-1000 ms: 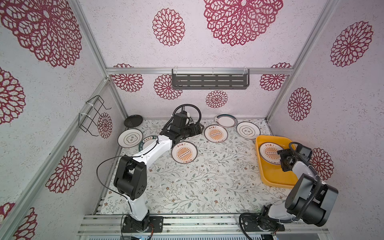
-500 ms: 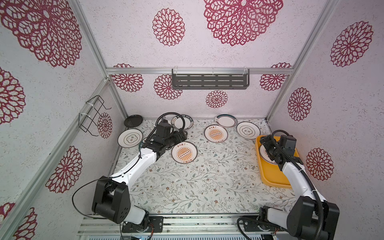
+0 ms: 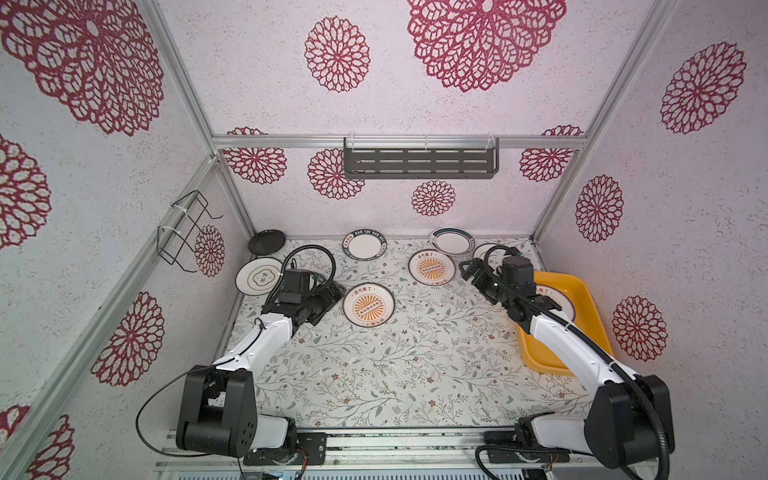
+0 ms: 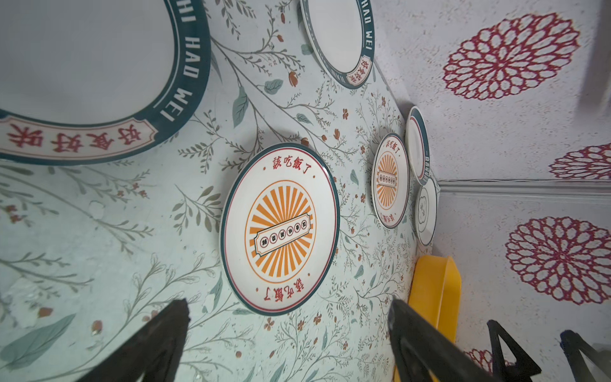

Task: Place the plates into the plastic bin on the countertop
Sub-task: 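Move the right gripper to the next sunburst plate while the left gripper approaches it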

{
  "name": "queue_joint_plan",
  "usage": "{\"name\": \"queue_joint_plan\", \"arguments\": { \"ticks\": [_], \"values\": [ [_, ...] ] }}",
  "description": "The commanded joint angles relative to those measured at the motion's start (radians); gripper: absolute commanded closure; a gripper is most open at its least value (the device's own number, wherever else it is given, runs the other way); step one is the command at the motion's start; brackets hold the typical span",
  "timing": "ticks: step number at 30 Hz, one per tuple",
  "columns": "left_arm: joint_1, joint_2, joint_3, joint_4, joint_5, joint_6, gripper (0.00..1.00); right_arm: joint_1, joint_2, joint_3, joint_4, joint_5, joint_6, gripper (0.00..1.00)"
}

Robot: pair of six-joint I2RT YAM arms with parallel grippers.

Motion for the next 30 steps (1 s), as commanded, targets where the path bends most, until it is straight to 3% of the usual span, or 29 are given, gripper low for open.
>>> {"name": "queue_joint_plan", "arguments": {
  "ticks": [1,7,12,21,30],
  "values": [
    [0.013,0.048,-0.011,0.043,0.088,-0.009,0.03,0.076,0.071,0.061,0.060,0.010,-0.020,0.01],
    [0.018,0.156,-0.011,0.110,0.138,-0.018,0.00,0.173,0.246,0.170,0.103,-0.066,-0.020,0.01],
    [0.020,0.230,-0.024,0.172,0.136,-0.031,0.04,0.213,0.343,0.273,0.062,-0.083,-0.046,0.01],
    [0.029,0.343,-0.036,0.315,0.203,-0.053,0.18,0.214,0.368,0.306,0.033,-0.084,-0.070,0.01],
    [0.040,0.445,0.009,0.315,0.220,-0.042,0.32,0.215,0.371,0.314,0.014,-0.071,-0.076,0.01]
  ]
}}
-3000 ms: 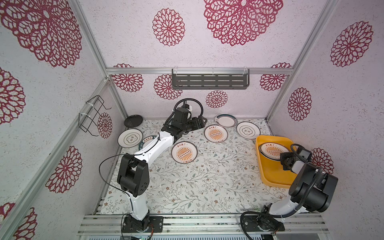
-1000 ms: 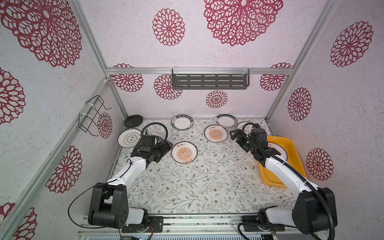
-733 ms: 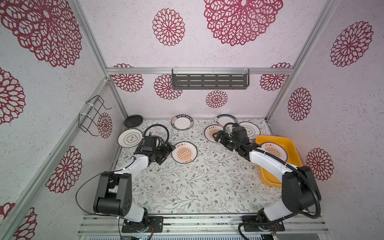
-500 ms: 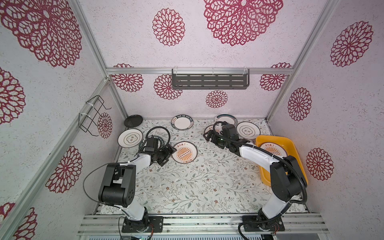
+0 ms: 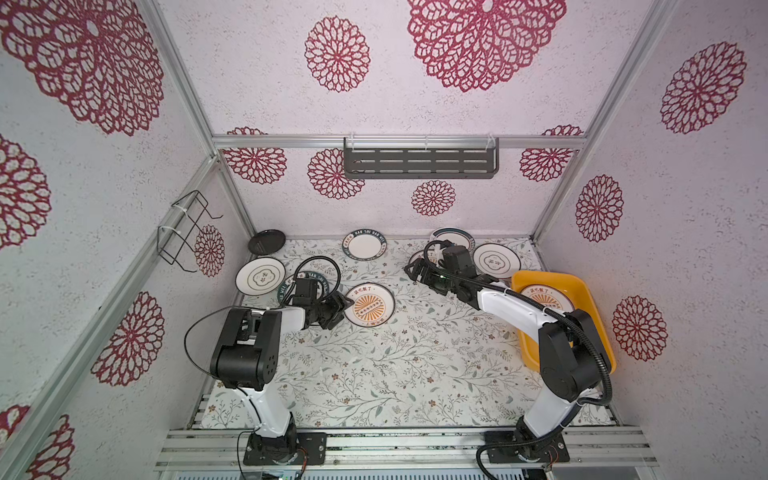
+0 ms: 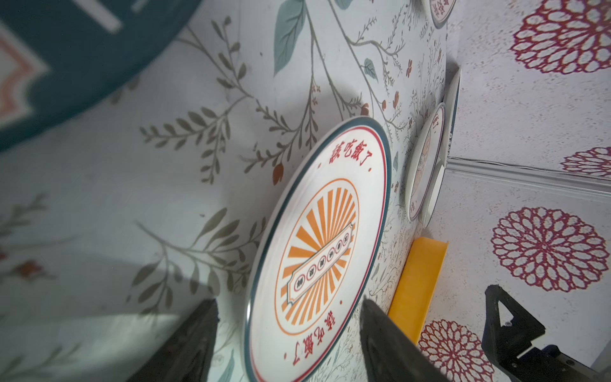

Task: Place the plates into the plastic bin on the countertop
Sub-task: 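Move the right gripper to the next sunburst plate while the left gripper approaches it, then grip the sunburst plate's edge with the right gripper and tilt it up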

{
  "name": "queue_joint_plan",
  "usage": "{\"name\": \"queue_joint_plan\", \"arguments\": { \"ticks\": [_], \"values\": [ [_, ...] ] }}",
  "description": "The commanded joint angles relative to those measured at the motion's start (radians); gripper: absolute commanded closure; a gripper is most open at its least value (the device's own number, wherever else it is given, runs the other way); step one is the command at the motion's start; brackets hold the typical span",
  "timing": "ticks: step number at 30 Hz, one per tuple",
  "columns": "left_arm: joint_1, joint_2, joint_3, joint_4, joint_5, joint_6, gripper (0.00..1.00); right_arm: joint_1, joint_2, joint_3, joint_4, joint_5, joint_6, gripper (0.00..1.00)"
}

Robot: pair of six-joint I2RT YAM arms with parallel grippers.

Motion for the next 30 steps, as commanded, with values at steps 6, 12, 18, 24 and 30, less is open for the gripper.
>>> {"name": "queue_joint_plan", "arguments": {
  "ticks": [6,12,18,24,30],
  "values": [
    [0.006,0.078,0.034,0.000,0.001,0.021,0.45,-0.005,-0.024,0.036,-0.050,0.047,-0.043,0.01],
    [0.006,0.100,0.041,0.007,0.001,0.017,0.61,-0.014,-0.053,0.014,-0.048,0.091,-0.038,0.01],
    [0.006,0.100,0.039,0.008,-0.003,0.014,0.81,-0.031,-0.060,0.017,-0.047,0.096,-0.035,0.01],
    [0.004,0.070,0.035,0.014,-0.007,0.016,0.94,-0.033,-0.076,0.004,-0.037,0.102,-0.031,0.01],
    [0.005,0.026,0.038,0.014,-0.004,0.009,1.00,-0.040,-0.094,-0.018,-0.033,0.106,-0.026,0.01]
  ]
}}
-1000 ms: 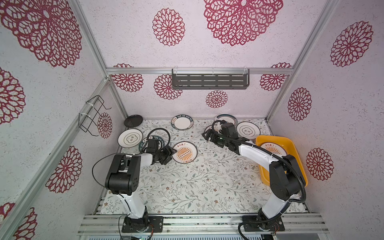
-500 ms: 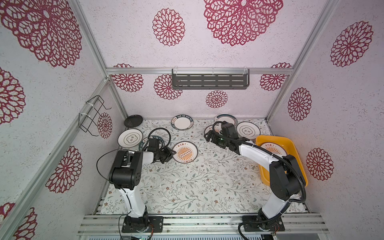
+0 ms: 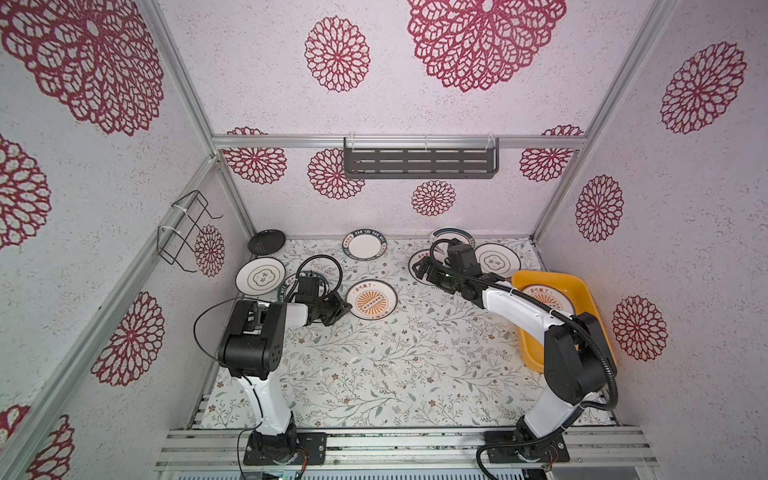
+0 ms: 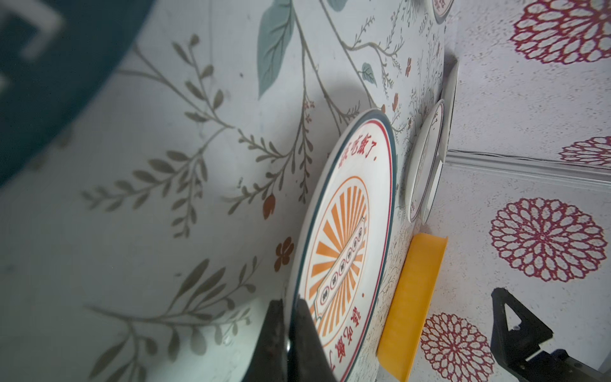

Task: Place the plates into the plastic bin on the countertop
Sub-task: 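Grip the sunburst plate's edge with the right gripper and tilt it up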

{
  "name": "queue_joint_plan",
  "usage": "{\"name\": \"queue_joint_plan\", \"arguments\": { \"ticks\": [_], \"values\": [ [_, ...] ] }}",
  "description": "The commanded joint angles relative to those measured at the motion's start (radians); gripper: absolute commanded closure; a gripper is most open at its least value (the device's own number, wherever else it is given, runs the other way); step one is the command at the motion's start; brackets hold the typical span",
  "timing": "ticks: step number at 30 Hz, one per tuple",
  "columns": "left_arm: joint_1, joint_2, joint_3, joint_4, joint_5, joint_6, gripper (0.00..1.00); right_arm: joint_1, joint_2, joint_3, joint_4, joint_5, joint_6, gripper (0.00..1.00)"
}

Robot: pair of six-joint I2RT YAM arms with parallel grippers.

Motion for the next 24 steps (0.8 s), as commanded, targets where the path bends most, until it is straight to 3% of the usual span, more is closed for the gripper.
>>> {"name": "queue_joint_plan", "arguments": {
  "ticks": [1,9,24],
  "values": [
    [0.003,-0.047,-0.002,-0.023,-0.023,-0.005,1.00,-0.012,-0.058,-0.021,0.017,0.016,-0.001,0.01],
    [0.003,-0.135,0.022,-0.056,-0.003,-0.014,1.00,-0.012,-0.070,-0.062,0.054,-0.017,0.019,0.01],
    [-0.057,-0.263,0.139,-0.190,0.010,-0.027,1.00,0.001,0.039,0.011,0.098,-0.199,0.022,0.01]
  ]
}}
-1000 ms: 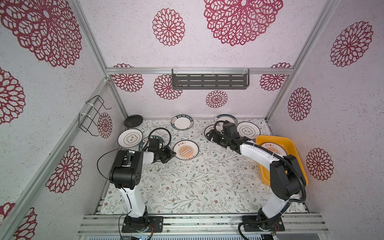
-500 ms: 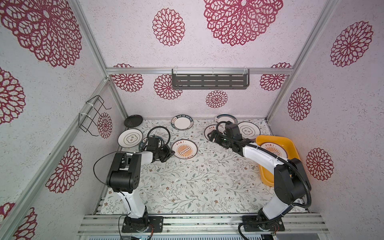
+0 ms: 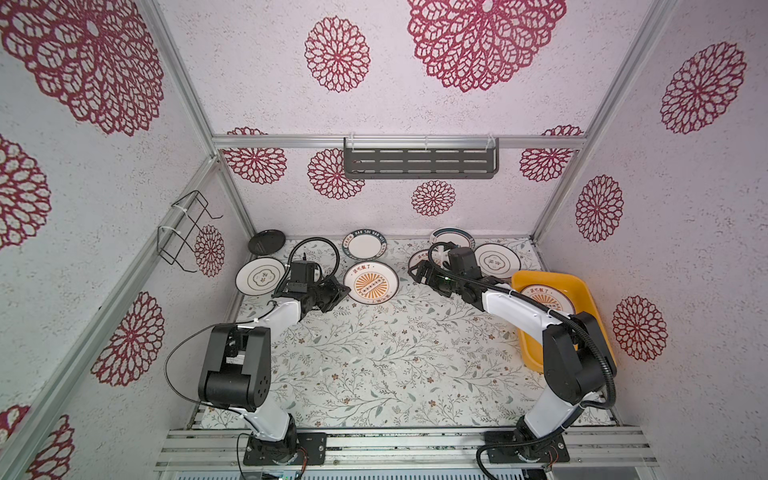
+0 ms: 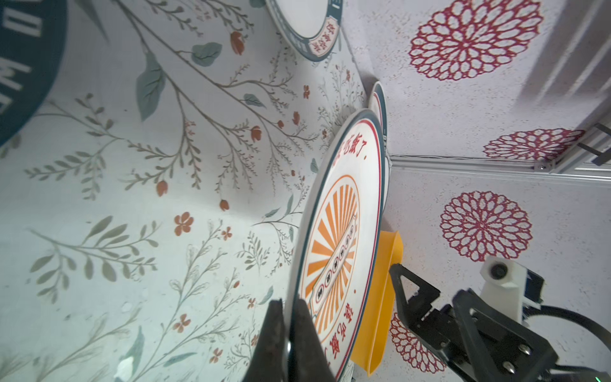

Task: Place the plates into the plastic bin on the countertop
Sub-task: 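Grip the sunburst plate's edge with the right gripper and tilt it up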

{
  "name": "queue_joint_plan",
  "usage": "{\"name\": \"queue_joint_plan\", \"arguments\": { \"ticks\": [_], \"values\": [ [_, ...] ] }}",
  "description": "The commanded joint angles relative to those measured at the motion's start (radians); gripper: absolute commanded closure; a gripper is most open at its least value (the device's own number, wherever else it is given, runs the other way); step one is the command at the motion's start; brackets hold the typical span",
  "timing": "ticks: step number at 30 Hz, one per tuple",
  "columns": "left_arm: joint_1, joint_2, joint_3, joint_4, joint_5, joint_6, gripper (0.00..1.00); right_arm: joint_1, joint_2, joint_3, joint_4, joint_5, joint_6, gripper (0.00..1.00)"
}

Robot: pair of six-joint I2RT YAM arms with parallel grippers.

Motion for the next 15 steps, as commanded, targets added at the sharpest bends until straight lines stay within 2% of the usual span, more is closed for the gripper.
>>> {"name": "queue_joint_plan", "arguments": {
  "ticks": [1,5,8,12,15],
  "values": [
    [-0.030,-0.022,0.062,-0.014,0.036,0.000,1.00,0.004,0.021,0.045,0.040,-0.059,0.017,0.02],
    [-0.059,-0.021,0.096,-0.001,0.036,-0.008,1.00,0.013,0.053,0.064,0.032,-0.069,0.021,0.04],
    [-0.077,-0.017,0.124,-0.005,0.038,-0.008,1.00,0.013,0.059,0.063,0.040,-0.070,0.033,0.09],
    [-0.091,-0.009,0.148,-0.013,0.038,-0.005,1.00,0.013,0.065,0.069,0.031,-0.076,0.033,0.20],
    [-0.096,-0.004,0.156,-0.011,0.040,-0.008,1.00,0.013,0.073,0.068,0.036,-0.083,0.040,0.37]
  ]
}}
